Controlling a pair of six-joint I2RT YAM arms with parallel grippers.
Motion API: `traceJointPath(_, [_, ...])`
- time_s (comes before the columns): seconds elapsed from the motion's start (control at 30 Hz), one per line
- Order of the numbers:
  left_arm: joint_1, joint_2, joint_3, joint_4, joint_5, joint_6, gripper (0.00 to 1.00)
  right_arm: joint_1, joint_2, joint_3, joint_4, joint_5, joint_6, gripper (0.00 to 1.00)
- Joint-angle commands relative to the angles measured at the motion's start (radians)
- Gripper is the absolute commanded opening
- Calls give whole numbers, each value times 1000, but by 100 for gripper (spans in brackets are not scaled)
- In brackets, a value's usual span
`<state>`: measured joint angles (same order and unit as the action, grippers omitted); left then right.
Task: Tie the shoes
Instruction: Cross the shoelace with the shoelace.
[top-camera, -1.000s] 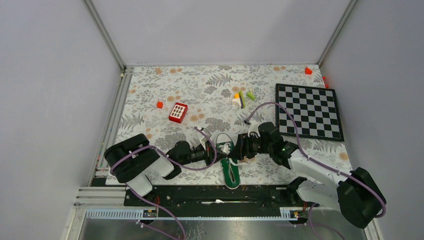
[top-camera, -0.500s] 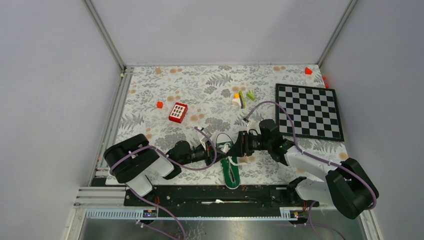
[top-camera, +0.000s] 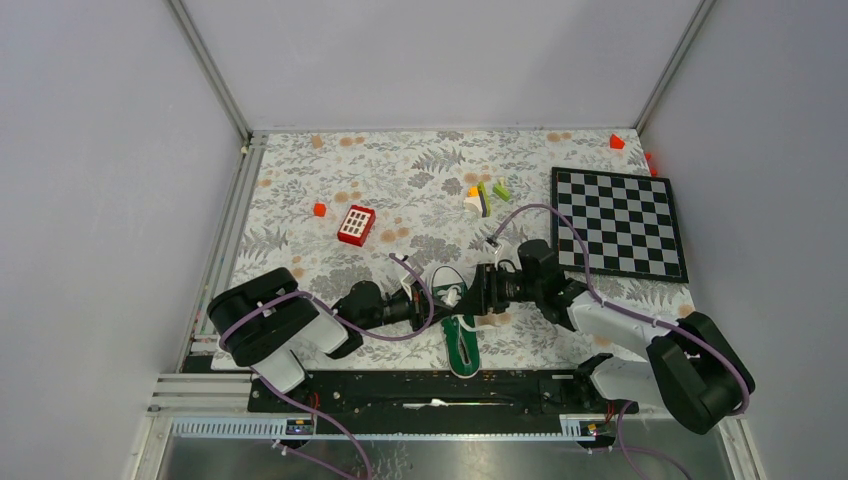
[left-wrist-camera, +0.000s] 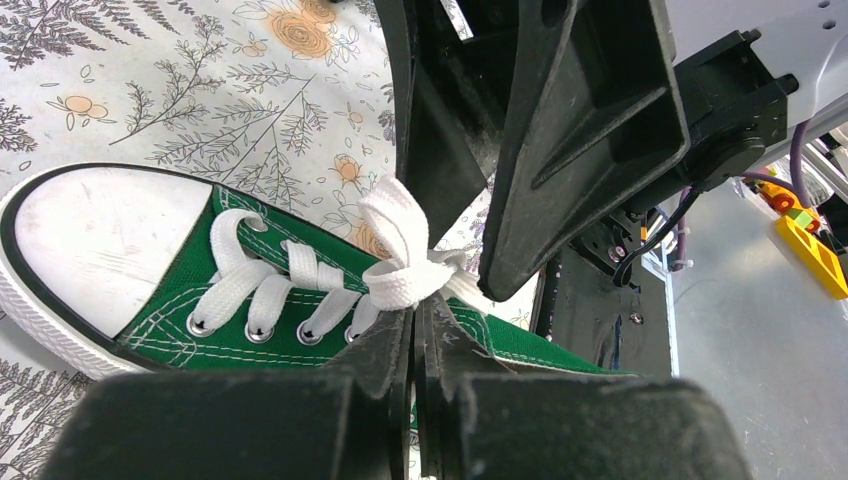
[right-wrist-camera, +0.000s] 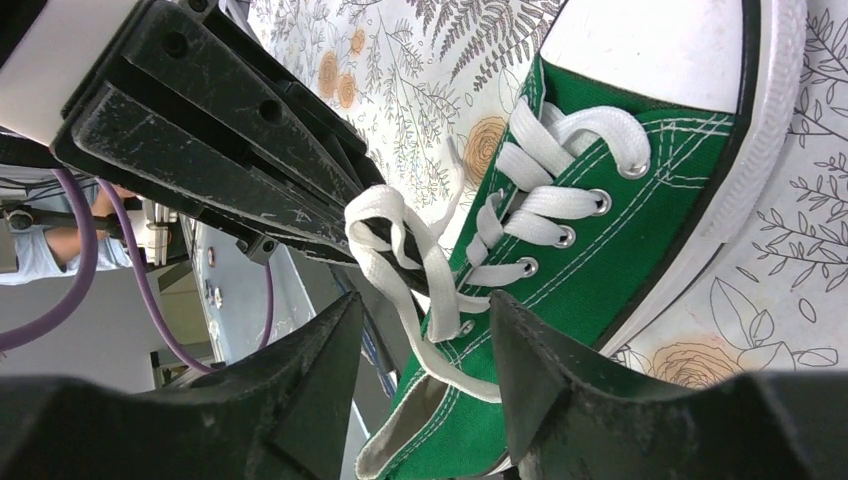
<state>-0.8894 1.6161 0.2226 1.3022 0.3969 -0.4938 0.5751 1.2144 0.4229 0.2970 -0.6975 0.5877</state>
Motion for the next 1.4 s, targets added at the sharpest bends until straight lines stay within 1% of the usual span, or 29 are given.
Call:
traceJointPath(0.0, [-4, -22, 21, 37, 24, 15, 0, -12, -5, -23, 53, -5, 10, 55])
traceJointPath(0.17, [-3, -22, 21, 39, 26, 15, 0, -22, 49, -35, 176, -66, 88, 44])
traceJointPath(0.2, [-4, -22, 21, 39, 25, 15, 0, -24, 58, -40, 201, -75, 103, 40])
traceJointPath(0.3, [-4, -27, 18, 37, 24, 15, 0, -25, 75, -45, 247, -90, 126, 37])
traceJointPath(0.43, [-4, -32, 15, 34, 23, 20, 0, -25, 71, -46, 246, -102, 129, 36])
traceJointPath(0.57, [-5, -31, 17, 34, 22, 19, 0, -29, 53, -50, 233, -103, 127, 28])
traceJointPath(0.7, [-5, -32, 17, 34, 23, 21, 0, -31, 48, -52, 222, -105, 123, 24])
traceJointPath(0.8, [-5, -38, 17, 27, 22, 24, 0, -32, 46, -56, 219, -101, 121, 17])
traceJointPath(0.97, [-6, -43, 20, 16, 25, 26, 0, -32, 11, -56, 165, -70, 87, 5])
traceJointPath(1.2, [-9, -53, 31, 2, 44, 17, 0, -26, -97, -41, -13, 39, -12, 3])
traceJointPath(1.37, [-26, -56, 42, -6, 43, 13, 0, 18, -161, -41, -71, 150, -43, 2])
